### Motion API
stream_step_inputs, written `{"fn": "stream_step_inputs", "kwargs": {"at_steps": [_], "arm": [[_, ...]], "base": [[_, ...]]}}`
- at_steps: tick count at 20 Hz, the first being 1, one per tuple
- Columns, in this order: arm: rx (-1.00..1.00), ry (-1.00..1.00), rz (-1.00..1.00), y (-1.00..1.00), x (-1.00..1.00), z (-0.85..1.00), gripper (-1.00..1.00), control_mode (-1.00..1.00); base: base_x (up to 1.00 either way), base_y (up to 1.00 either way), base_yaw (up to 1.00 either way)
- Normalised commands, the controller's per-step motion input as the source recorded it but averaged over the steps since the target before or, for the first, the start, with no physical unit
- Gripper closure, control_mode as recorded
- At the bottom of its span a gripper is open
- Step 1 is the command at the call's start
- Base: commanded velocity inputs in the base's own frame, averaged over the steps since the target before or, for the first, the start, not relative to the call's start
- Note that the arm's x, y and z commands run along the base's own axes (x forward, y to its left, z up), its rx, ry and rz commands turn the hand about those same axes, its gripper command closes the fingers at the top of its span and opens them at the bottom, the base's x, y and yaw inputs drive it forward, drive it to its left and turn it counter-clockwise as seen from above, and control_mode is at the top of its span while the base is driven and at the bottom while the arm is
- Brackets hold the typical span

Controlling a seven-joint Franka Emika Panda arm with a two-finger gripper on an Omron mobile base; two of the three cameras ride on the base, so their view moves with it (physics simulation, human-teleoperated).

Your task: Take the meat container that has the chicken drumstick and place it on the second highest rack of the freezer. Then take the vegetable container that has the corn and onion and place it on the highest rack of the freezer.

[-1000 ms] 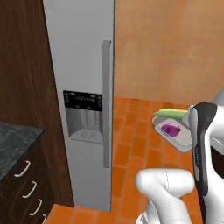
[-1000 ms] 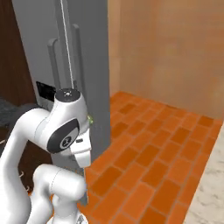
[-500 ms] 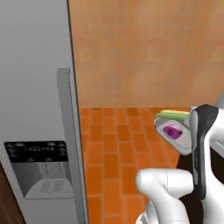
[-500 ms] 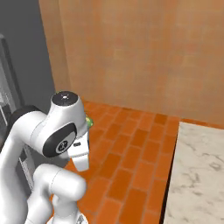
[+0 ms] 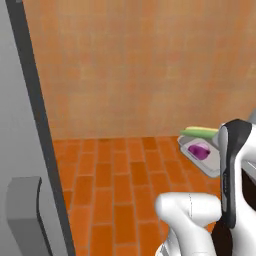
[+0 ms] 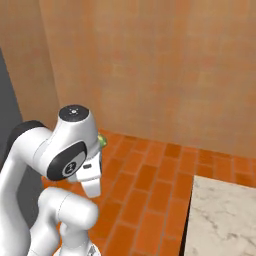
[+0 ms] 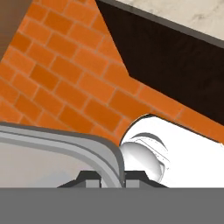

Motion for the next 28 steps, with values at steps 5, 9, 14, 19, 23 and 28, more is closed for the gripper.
{"fn": "stream_step_inputs", "kwargs": {"at_steps": [5, 9, 14, 19, 23, 28], "arm": [[0.00, 0.00, 0.00, 0.00, 0.00, 0.00, 1.00, 1.00], [0.00, 0.00, 0.00, 0.00, 0.00, 0.00, 1.00, 1.00], [0.00, 0.00, 0.00, 0.00, 0.00, 0.00, 1.00, 1.00], [0.00, 0.00, 0.00, 0.00, 0.00, 0.00, 1.00, 1.00], [0.00, 0.00, 0.00, 0.00, 0.00, 0.00, 1.00, 1.00], [0.00, 0.00, 0.00, 0.00, 0.00, 0.00, 1.00, 1.00]], "base": [[1.00, -0.25, 0.25], [0.90, -0.21, 0.43], [0.20, 0.00, 0.69], [0.00, 0.00, 0.74], [0.00, 0.00, 0.71], [0.00, 0.06, 0.71]]}}
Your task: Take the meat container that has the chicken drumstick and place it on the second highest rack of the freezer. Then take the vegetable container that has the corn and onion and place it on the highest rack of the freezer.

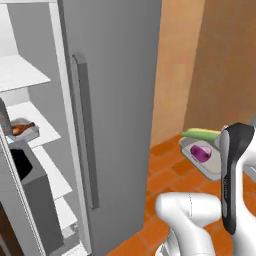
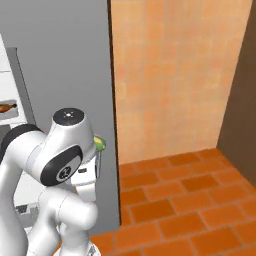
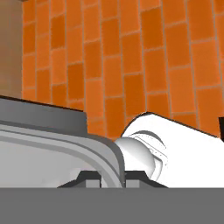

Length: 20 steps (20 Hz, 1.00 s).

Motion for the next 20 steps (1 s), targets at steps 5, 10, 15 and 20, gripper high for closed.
{"fn": "stream_step_inputs", "kwargs": {"at_steps": [5, 10, 15, 20], "arm": [[0.00, 0.00, 0.00, 0.00, 0.00, 0.00, 1.00, 1.00], [0.00, 0.00, 0.00, 0.00, 0.00, 0.00, 1.00, 1.00], [0.00, 0.00, 0.00, 0.00, 0.00, 0.00, 1.00, 1.00], [0.00, 0.00, 0.00, 0.00, 0.00, 0.00, 1.00, 1.00]], "base": [[0.00, 0.32, 0.68], [0.08, 0.33, 0.66], [0.28, 0.05, 0.52], [0.70, 0.20, 0.21]]}}
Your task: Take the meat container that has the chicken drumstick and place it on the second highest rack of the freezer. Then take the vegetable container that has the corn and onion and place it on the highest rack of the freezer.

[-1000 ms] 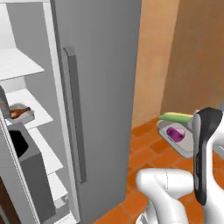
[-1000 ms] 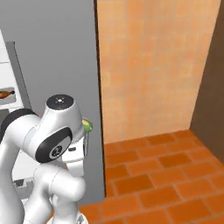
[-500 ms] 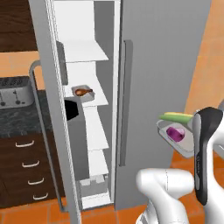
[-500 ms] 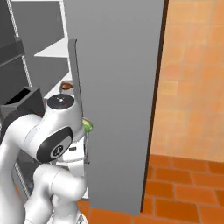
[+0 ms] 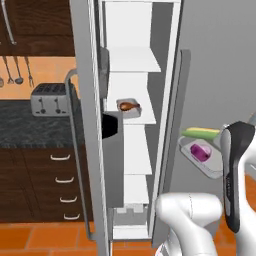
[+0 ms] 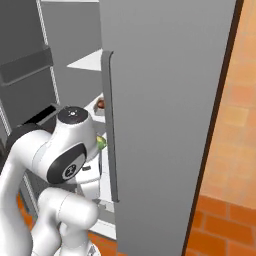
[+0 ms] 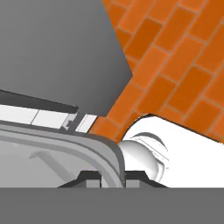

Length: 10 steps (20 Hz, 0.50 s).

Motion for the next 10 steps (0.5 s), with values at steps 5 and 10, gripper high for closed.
{"fn": "stream_step_inputs", "kwargs": {"at_steps": [5, 10], "arm": [[0.00, 0.00, 0.00, 0.00, 0.00, 0.00, 1.00, 1.00], [0.00, 0.00, 0.00, 0.00, 0.00, 0.00, 1.00, 1.00]], "base": [[0.39, 0.47, 0.01], [0.49, 0.20, -0.02]]}}
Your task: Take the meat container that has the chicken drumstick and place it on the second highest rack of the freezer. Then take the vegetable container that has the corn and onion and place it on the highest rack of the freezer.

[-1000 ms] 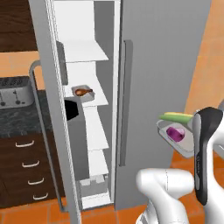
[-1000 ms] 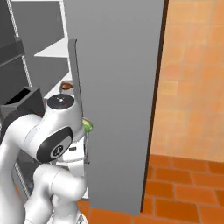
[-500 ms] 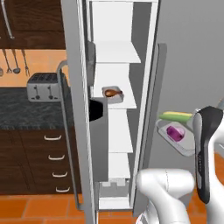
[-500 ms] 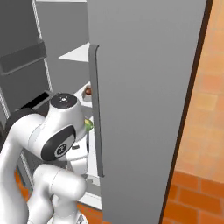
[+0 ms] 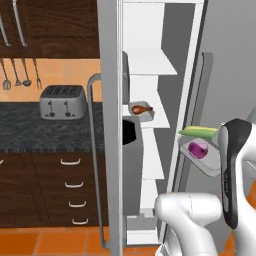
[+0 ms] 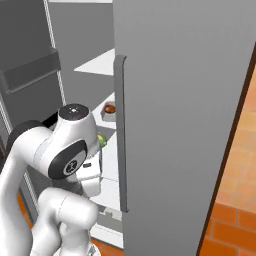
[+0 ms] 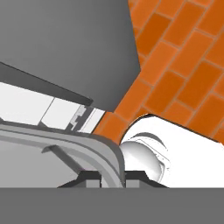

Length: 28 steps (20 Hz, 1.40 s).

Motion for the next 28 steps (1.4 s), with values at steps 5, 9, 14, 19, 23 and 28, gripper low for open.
{"fn": "stream_step_inputs", "kwargs": {"at_steps": [5, 9, 14, 19, 23, 28], "arm": [[0.00, -0.06, -0.03, 0.21, -0.03, 0.29, 1.00, -1.00], [0.00, -0.24, -0.09, 0.42, -0.21, 1.00, 1.00, -1.00], [0.00, -0.19, -0.06, 0.39, -0.10, 1.00, 1.00, -1.00], [0.00, -0.09, 0.00, 0.70, 0.24, 0.83, 1.00, -1.00], [0.00, -0.01, -0.02, 0.48, 0.72, 0.50, 1.00, -1.00], [0.00, 0.00, -0.09, 0.31, 0.94, 0.28, 1.00, -1.00]], "base": [[0.14, 0.24, -0.04], [0.00, 0.00, 0.00], [0.00, 0.00, 0.00], [0.00, 0.00, 0.00], [0.00, 0.00, 0.00], [0.00, 0.00, 0.00]]}}
